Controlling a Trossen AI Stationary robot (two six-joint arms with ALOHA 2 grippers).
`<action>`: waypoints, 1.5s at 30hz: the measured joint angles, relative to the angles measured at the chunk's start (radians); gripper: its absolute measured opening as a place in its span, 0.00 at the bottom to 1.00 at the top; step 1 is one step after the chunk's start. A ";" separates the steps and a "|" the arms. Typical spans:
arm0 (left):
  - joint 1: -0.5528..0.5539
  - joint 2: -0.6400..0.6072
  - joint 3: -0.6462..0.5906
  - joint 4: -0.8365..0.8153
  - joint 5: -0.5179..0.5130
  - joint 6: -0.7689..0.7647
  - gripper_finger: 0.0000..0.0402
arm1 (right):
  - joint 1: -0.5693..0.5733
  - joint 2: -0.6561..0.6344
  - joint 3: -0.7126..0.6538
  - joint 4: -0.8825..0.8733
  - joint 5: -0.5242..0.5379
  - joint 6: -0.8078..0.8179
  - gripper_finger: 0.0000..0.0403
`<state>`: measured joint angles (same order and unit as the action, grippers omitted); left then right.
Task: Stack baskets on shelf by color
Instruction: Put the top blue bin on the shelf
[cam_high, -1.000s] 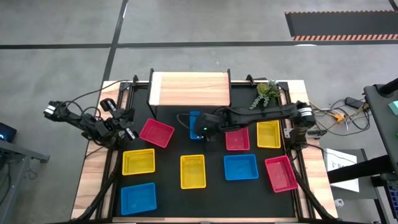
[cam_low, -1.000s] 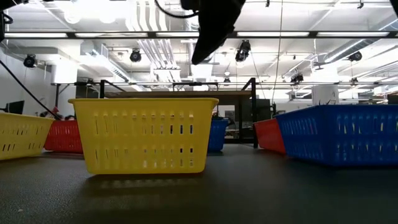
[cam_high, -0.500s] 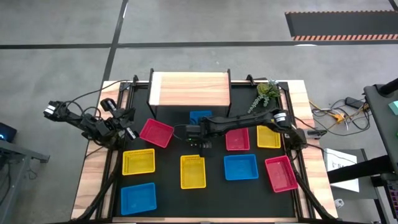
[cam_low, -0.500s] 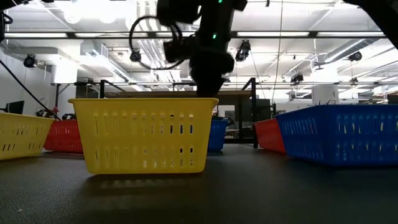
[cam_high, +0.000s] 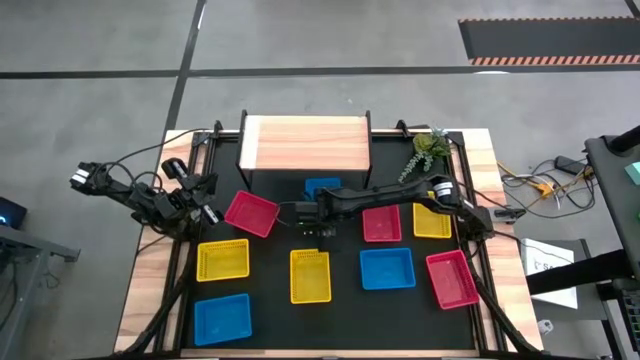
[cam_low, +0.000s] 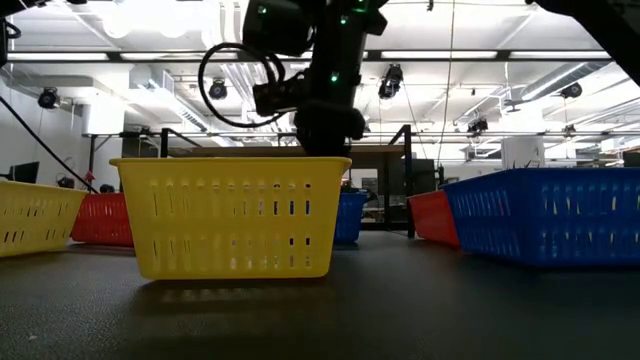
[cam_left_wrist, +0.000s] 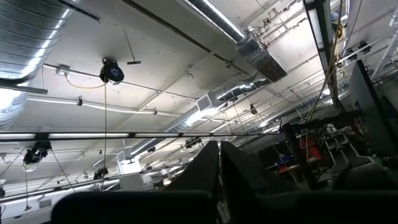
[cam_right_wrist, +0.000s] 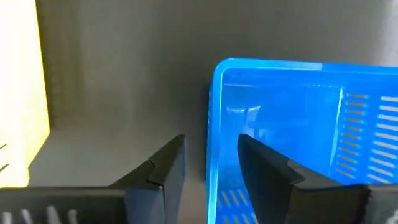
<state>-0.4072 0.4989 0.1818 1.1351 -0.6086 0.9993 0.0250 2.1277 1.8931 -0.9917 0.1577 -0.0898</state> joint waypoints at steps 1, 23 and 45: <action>0.000 0.000 0.000 0.000 0.000 0.000 0.00 | -0.003 0.004 0.000 0.003 0.000 0.000 0.33; 0.000 -0.002 0.000 0.000 0.000 0.000 0.00 | -0.004 0.029 -0.002 0.040 -0.001 -0.021 0.02; 0.000 -0.005 -0.002 0.000 -0.042 0.002 0.00 | 0.109 -0.098 0.148 -0.109 -0.052 0.083 0.02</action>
<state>-0.4072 0.4938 0.1799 1.1348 -0.6502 1.0017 0.1342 2.0296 2.0410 -1.1006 0.1055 -0.0068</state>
